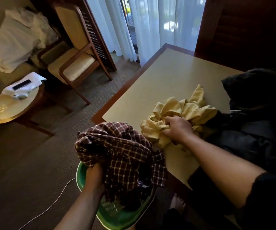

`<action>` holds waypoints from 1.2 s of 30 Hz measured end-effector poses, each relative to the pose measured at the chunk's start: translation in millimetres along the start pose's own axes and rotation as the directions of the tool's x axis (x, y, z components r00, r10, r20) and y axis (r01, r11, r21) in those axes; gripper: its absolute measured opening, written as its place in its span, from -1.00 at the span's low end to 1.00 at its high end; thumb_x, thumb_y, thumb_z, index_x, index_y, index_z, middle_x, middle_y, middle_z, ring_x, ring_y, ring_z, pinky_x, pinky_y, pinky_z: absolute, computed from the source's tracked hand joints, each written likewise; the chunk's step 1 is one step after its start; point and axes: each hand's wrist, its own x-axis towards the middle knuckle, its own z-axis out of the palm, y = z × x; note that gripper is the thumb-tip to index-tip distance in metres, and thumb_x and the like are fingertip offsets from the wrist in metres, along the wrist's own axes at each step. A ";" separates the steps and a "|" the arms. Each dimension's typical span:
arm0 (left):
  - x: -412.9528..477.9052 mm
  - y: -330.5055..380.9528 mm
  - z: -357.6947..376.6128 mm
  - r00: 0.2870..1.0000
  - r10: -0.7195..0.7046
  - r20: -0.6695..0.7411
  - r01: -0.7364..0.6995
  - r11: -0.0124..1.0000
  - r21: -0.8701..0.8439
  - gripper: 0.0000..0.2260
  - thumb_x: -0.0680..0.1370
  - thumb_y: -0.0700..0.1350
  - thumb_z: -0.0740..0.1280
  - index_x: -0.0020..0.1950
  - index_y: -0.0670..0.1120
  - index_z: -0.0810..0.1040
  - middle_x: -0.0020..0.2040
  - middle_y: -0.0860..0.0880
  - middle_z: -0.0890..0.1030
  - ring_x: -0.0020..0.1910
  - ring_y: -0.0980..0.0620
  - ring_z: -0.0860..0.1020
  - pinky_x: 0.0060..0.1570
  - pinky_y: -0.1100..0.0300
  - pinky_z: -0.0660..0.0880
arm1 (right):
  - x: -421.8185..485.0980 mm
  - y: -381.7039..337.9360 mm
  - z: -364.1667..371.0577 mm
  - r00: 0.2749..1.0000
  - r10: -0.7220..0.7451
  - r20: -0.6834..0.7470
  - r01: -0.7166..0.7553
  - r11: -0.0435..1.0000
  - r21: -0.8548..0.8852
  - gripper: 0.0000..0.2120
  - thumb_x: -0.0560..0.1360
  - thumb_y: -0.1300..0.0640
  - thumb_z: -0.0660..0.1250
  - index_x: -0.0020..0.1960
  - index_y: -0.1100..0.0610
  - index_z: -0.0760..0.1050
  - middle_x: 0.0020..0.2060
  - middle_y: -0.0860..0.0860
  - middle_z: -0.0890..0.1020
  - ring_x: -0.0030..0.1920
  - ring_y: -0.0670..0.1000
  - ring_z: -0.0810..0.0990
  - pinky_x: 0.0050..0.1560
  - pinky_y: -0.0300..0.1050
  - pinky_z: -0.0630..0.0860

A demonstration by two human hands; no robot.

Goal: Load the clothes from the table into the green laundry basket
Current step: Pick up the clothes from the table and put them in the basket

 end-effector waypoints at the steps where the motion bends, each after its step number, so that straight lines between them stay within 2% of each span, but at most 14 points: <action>1: 5.5 -5.0 -10.3 1.000 -0.017 0.007 0.017 1.000 -0.022 -0.73 0.51 -0.22 0.41 0.19 -0.22 0.64 0.09 -0.21 0.72 0.14 -0.26 0.65 0.22 -0.23 0.53 | -13.3 -10.3 4.5 0.998 -0.029 -0.052 0.032 0.997 0.064 -0.69 0.44 -0.22 0.31 0.11 -0.12 0.56 -0.03 -0.03 0.61 -0.04 0.07 0.57 -0.09 -0.06 0.54; 3: 26.2 -20.4 -36.5 0.998 -0.061 0.020 0.063 0.995 -0.075 -0.62 0.42 -0.17 0.46 0.24 -0.15 0.65 0.17 -0.19 0.71 0.18 -0.26 0.65 0.26 -0.26 0.53 | -43.5 -35.6 12.6 0.990 -0.063 -0.125 0.085 0.980 0.182 -0.81 0.42 -0.16 0.30 -0.16 -0.04 0.50 -0.22 -0.08 0.57 -0.20 0.03 0.54 -0.28 -0.14 0.40; 5: 69.0 -45.7 -71.5 0.989 -0.135 0.057 0.139 0.986 -0.091 -0.55 0.39 -0.07 0.50 0.30 -0.02 0.65 0.23 -0.14 0.70 0.22 -0.25 0.65 0.30 -0.30 0.50 | -75.3 -63.4 21.2 0.987 -0.069 -0.146 0.110 0.949 0.296 -0.80 0.41 -0.08 0.32 -0.25 0.04 0.45 -0.34 -0.07 0.54 -0.30 0.02 0.52 -0.36 -0.14 0.35; 7: 97.4 -62.2 -94.4 0.973 -0.170 0.154 0.191 0.973 -0.131 -0.49 0.38 -0.07 0.52 0.34 -0.04 0.64 0.31 -0.18 0.66 0.27 -0.27 0.63 0.34 -0.30 0.48 | -104.1 -87.3 34.5 0.984 -0.051 -0.171 0.112 0.922 0.372 -0.80 0.42 -0.02 0.34 -0.28 0.07 0.45 -0.40 -0.06 0.54 -0.34 0.00 0.52 -0.41 -0.13 0.35; 9: 74.1 -47.7 -99.4 0.964 -0.153 0.216 0.192 0.965 -0.177 -0.45 0.36 -0.10 0.51 0.36 -0.15 0.62 0.27 -0.22 0.67 0.26 -0.26 0.64 0.36 -0.27 0.48 | -127.4 -109.0 49.6 0.979 -0.025 -0.203 0.112 0.895 0.431 -0.79 0.43 0.02 0.36 -0.30 0.09 0.43 -0.43 -0.04 0.52 -0.38 -0.01 0.50 -0.42 -0.14 0.33; 11: 62.0 -39.7 -110.8 0.970 -0.107 0.216 0.160 0.956 -0.246 -0.55 0.44 -0.13 0.48 0.32 -0.19 0.63 0.21 -0.22 0.70 0.22 -0.23 0.65 0.35 -0.20 0.50 | -145.3 -130.8 65.9 0.974 -0.005 -0.224 0.113 0.874 0.472 -0.79 0.43 0.02 0.36 -0.31 0.08 0.42 -0.44 -0.03 0.51 -0.41 -0.04 0.46 -0.43 -0.13 0.34; 15: 55.1 -41.0 -128.4 0.939 -0.139 0.314 0.225 0.939 -0.259 -0.38 0.38 0.15 0.58 0.36 -0.09 0.63 0.29 -0.19 0.68 0.27 -0.20 0.64 0.41 -0.23 0.44 | -176.5 -162.6 88.4 0.957 -0.002 -0.289 0.151 0.856 0.494 -0.81 0.41 -0.03 0.32 -0.29 0.05 0.44 -0.43 0.00 0.53 -0.41 0.05 0.51 -0.41 0.07 0.47; 18: 50.9 -42.8 -135.7 0.875 -0.206 0.438 0.298 0.942 -0.154 -0.50 0.61 0.22 0.31 0.36 -0.11 0.63 0.25 -0.20 0.69 0.27 -0.22 0.62 0.31 -0.15 0.51 | -195.1 -177.9 95.6 0.951 -0.015 -0.310 0.177 0.847 0.502 -0.80 0.41 -0.05 0.31 -0.28 0.06 0.46 -0.43 0.02 0.54 -0.40 0.08 0.52 -0.40 0.09 0.50; 21: 46.0 -42.5 -150.9 0.852 -0.220 0.476 0.307 0.945 -0.112 -0.40 0.59 0.18 0.34 0.59 -0.02 0.39 0.57 -0.19 0.40 0.52 -0.20 0.41 0.49 -0.13 0.38 | -206.0 -188.8 105.3 0.956 -0.019 -0.294 0.169 0.854 0.492 -0.77 0.40 -0.09 0.31 -0.27 0.06 0.49 -0.41 0.02 0.56 -0.38 0.08 0.54 -0.37 0.13 0.53; 24: 40.0 -44.3 -161.7 0.862 -0.231 0.451 0.320 0.938 -0.131 -0.48 0.70 0.06 0.21 0.66 0.05 0.21 0.68 -0.16 0.16 0.60 -0.21 0.28 0.58 -0.14 0.22 | -212.6 -197.5 115.3 0.964 -0.042 -0.264 0.172 0.854 0.492 -0.79 0.39 -0.09 0.33 -0.27 0.05 0.49 -0.40 0.00 0.57 -0.38 0.06 0.54 -0.35 0.15 0.52; 28: 41.0 -51.8 -176.6 0.876 -0.186 0.445 0.259 0.960 -0.110 -0.52 0.73 -0.04 0.15 0.66 -0.04 0.20 0.67 -0.16 0.19 0.55 -0.24 0.36 0.55 -0.15 0.27 | -215.5 -210.0 130.6 0.970 -0.106 -0.221 0.203 0.850 0.486 -0.78 0.42 -0.11 0.35 -0.24 0.03 0.49 -0.37 -0.01 0.58 -0.36 0.03 0.55 -0.33 0.18 0.53; 33: 43.2 -61.9 -191.9 0.878 -0.150 0.455 0.231 0.965 -0.126 -0.53 0.74 -0.01 0.13 0.66 -0.02 0.22 0.63 -0.14 0.30 0.48 -0.22 0.46 0.52 -0.15 0.31 | -212.1 -222.4 145.6 0.974 -0.177 -0.140 0.224 0.849 0.478 -0.82 0.47 -0.10 0.40 -0.17 -0.04 0.47 -0.28 -0.03 0.58 -0.27 0.03 0.57 -0.27 0.21 0.56; 35: 44.0 -66.5 -196.9 0.867 -0.136 0.480 0.207 0.973 -0.098 -0.59 0.73 0.02 0.16 0.59 0.01 0.36 0.55 -0.12 0.45 0.40 -0.17 0.53 0.41 -0.08 0.42 | -208.5 -224.8 151.3 0.980 -0.186 -0.072 0.199 0.887 0.417 -0.83 0.47 -0.15 0.38 -0.08 -0.09 0.47 -0.16 -0.07 0.60 -0.14 0.01 0.59 -0.11 0.20 0.60; 36: 43.0 -68.5 -198.3 0.865 -0.129 0.486 0.191 0.978 -0.080 -0.63 0.73 0.00 0.17 0.52 0.01 0.46 0.47 -0.13 0.54 0.32 -0.13 0.59 0.26 0.01 0.50 | -205.6 -225.4 154.4 0.984 -0.175 -0.021 0.172 0.928 0.330 -0.81 0.46 -0.17 0.36 0.00 -0.12 0.48 -0.05 -0.10 0.60 0.00 0.01 0.57 0.06 0.20 0.56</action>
